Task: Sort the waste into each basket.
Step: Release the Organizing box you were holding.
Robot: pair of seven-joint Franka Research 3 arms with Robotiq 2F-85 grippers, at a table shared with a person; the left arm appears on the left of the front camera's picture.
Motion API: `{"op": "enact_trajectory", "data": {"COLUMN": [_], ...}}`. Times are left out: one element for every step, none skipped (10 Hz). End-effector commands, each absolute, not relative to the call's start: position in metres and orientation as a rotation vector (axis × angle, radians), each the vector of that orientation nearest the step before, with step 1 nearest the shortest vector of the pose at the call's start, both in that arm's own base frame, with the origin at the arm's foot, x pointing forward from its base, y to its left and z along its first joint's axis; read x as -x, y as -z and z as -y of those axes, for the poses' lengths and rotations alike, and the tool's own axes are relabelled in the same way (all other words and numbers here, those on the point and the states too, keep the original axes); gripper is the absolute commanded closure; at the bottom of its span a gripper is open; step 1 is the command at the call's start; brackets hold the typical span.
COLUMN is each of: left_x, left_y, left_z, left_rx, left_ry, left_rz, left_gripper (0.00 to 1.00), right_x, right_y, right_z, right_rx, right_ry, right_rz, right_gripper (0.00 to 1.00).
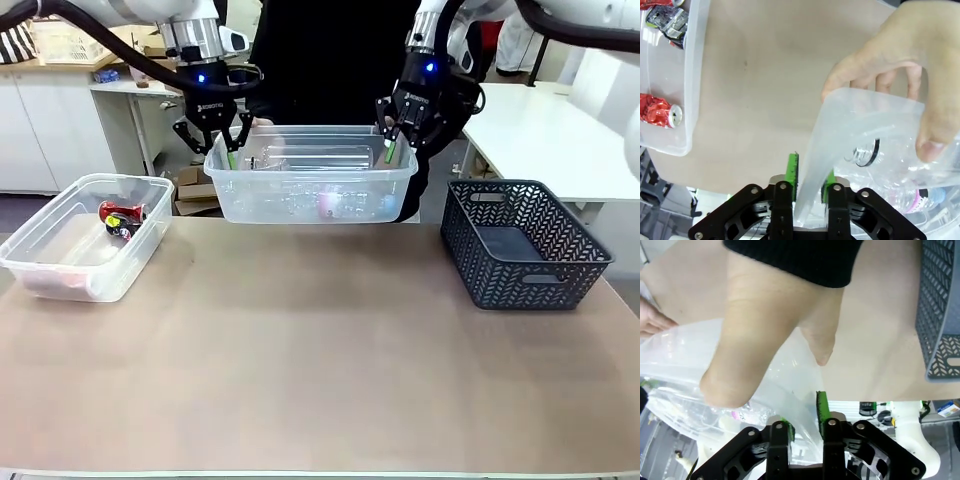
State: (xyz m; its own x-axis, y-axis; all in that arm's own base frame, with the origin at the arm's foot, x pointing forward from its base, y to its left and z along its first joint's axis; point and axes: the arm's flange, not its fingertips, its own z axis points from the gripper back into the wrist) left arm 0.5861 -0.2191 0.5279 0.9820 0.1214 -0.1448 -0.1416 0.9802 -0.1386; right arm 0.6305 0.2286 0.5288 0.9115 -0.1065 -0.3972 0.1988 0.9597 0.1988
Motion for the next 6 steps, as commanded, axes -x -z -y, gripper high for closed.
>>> {"op": "enact_trajectory", "data": {"left_x": [-0.582,-0.579,-0.575,-0.571,-0.568,-0.568], "left_y": [-0.537,-0.538,-0.539,-0.541,-0.544,-0.546], "left_z": [0.219,0.219,0.218,0.217,0.216,0.216], "left_rx": [0.133,0.138,0.153,0.155,0.164,0.179], "left_ry": [-0.109,-0.109,-0.098,-0.101,-0.092,-0.067], "left_rz": [-0.126,-0.118,-0.108,-0.096,-0.085,-0.084], "left_gripper": [0.34,0.0,0.0,0.0,0.0,0.0], "right_x": [-0.61,-0.606,-0.603,-0.6,-0.598,-0.598], "right_y": [-0.534,-0.535,-0.535,-0.537,-0.538,-0.538], "right_z": [-0.22,-0.218,-0.215,-0.212,-0.21,-0.21], "right_rx": [-0.264,-0.267,-0.267,-0.273,-0.27,-0.265], "right_ry": [0.15,0.151,0.149,0.149,0.144,0.141], "right_rz": [-0.326,-0.316,-0.299,-0.283,-0.267,-0.253], "right_gripper": [0.35,0.0,0.0,0.0,0.0,0.0]}}
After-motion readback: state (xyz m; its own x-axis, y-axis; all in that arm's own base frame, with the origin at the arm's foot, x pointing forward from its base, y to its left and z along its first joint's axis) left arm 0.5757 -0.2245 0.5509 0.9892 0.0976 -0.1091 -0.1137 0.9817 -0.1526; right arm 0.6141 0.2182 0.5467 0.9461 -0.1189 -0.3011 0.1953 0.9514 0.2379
